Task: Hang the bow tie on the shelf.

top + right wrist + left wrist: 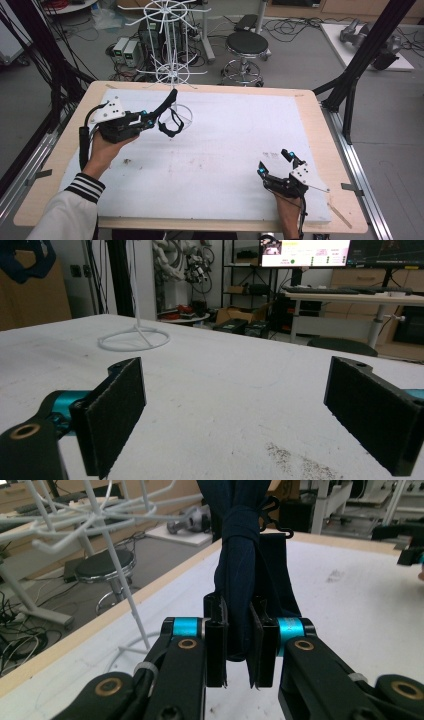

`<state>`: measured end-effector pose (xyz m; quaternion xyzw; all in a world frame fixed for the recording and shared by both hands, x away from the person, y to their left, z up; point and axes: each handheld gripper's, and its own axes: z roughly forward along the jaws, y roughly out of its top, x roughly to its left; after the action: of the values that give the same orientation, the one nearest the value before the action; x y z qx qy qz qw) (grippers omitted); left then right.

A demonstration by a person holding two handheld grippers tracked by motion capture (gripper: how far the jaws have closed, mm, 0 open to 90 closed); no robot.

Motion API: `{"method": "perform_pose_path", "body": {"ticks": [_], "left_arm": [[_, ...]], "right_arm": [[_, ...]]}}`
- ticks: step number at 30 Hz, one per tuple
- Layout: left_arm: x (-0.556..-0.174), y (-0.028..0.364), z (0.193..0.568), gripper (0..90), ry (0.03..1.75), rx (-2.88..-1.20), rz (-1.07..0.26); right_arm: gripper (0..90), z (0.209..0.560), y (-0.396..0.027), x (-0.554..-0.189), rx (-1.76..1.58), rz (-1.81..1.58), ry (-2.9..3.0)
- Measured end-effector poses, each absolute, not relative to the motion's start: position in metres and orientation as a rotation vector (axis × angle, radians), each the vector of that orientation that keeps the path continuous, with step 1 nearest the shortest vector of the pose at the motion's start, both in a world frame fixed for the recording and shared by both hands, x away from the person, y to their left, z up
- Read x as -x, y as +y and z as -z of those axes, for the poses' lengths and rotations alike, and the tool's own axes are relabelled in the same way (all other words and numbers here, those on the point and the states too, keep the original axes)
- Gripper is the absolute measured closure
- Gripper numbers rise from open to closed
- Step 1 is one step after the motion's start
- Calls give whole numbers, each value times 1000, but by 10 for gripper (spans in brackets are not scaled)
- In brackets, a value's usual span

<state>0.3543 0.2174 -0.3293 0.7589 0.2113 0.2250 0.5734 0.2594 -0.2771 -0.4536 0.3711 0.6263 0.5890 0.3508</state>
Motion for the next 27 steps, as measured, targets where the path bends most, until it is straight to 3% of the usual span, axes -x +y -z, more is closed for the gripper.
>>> {"method": "perform_pose_path", "body": {"ticks": [27], "left_arm": [[-381, 203, 324, 802, 665, -1641, -535]], "right_arm": [[88, 454, -277, -259, -961, -1529, 1625]]}}
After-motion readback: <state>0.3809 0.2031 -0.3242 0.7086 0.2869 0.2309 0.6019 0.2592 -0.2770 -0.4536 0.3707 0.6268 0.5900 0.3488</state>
